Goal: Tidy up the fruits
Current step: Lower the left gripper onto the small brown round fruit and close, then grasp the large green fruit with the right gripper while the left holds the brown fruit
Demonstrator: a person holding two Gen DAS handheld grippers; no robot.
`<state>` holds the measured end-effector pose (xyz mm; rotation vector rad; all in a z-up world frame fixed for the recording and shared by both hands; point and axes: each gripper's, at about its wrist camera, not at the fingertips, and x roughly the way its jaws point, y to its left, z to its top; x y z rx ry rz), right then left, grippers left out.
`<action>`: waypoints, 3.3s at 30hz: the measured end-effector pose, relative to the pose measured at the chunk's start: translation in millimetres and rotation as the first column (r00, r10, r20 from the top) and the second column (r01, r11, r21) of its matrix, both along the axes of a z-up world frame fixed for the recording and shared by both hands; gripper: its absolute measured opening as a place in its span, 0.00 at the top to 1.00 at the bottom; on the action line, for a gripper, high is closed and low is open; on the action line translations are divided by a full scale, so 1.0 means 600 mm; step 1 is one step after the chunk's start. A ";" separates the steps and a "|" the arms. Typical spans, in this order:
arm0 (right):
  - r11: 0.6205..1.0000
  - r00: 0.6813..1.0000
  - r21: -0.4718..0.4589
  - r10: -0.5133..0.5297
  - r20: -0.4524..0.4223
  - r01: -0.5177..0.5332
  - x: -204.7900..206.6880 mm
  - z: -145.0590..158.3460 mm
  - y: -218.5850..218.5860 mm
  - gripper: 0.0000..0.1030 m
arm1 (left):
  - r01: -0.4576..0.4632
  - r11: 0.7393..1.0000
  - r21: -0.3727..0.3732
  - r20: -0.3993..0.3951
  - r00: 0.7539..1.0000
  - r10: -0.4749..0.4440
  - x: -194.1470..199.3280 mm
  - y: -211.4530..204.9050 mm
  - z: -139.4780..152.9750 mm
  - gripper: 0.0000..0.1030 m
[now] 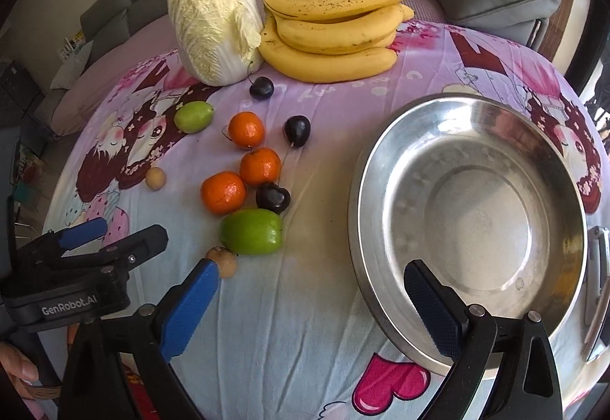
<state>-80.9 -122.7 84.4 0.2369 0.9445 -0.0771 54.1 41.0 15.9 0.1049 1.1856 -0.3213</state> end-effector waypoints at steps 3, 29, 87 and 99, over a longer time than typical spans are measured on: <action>1.000 1.000 0.029 0.002 0.018 -0.003 0.007 0.004 -0.001 0.03 | 0.023 1.000 0.006 -0.003 1.000 -0.023 0.005 0.002 -0.003 0.00; 0.995 0.999 -0.091 0.034 0.007 -0.034 0.033 -0.017 0.012 0.00 | -0.058 0.996 -0.065 -0.121 0.991 0.050 0.027 0.030 -0.033 0.01; 0.978 0.985 -0.125 0.173 0.019 -0.169 0.033 -0.026 0.064 0.37 | -0.040 0.979 -0.202 -0.265 0.964 -0.015 0.034 0.001 -0.061 0.74; 0.982 0.984 -0.080 0.169 -0.053 -0.173 0.075 -0.056 0.074 0.37 | -0.040 0.980 -0.193 -0.266 0.964 -0.013 0.039 0.006 -0.064 0.74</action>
